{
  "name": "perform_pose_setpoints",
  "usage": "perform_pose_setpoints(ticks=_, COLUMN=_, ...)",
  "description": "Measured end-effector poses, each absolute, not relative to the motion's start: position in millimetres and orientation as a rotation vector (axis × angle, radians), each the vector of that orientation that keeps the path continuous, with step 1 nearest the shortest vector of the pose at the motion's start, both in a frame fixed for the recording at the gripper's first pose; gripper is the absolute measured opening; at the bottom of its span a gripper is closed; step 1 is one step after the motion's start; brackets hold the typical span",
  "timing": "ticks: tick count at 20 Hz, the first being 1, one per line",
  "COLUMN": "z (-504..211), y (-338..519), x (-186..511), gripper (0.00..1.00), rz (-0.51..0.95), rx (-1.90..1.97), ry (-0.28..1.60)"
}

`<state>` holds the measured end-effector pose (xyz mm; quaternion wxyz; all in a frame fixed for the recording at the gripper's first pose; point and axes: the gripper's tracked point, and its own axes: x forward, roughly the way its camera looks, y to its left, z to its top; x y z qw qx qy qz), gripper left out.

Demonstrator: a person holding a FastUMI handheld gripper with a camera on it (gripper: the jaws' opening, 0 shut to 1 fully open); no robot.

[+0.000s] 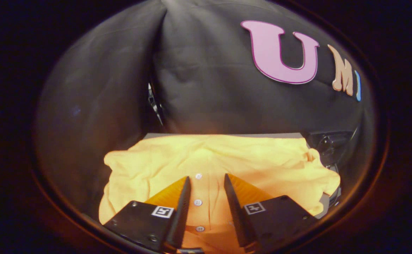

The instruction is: Put the clothes into the washing machine and then close the washing machine lid.

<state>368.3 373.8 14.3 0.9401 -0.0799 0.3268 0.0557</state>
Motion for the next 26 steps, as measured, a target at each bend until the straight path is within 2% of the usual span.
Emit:
perform_pose_setpoints(ticks=2, z=15.6, y=376.3, x=359.7, gripper=0.07, rz=0.125, rx=-0.139, ry=0.673)
perform_pose_setpoints(ticks=3, z=15.5, y=374.6, x=354.9, gripper=0.05, rz=0.152, rx=-0.165, ry=0.683)
perform_pose_setpoints(ticks=6, z=17.9, y=356.1, x=343.0, gripper=0.03, rz=0.262, rx=-0.280, ry=0.683)
perform_pose_setpoints(ticks=10, z=30.2, y=342.6, x=315.7, gripper=0.02, rz=0.320, rx=-0.299, ry=0.641)
perform_pose_setpoints(ticks=16, z=112.3, y=317.6, x=292.2, gripper=0.01, rz=0.314, rx=-0.121, ry=0.471)
perform_pose_setpoints(ticks=26, z=222.9, y=190.1, x=295.2, gripper=0.00, rz=0.164, rx=-0.066, ry=0.321)
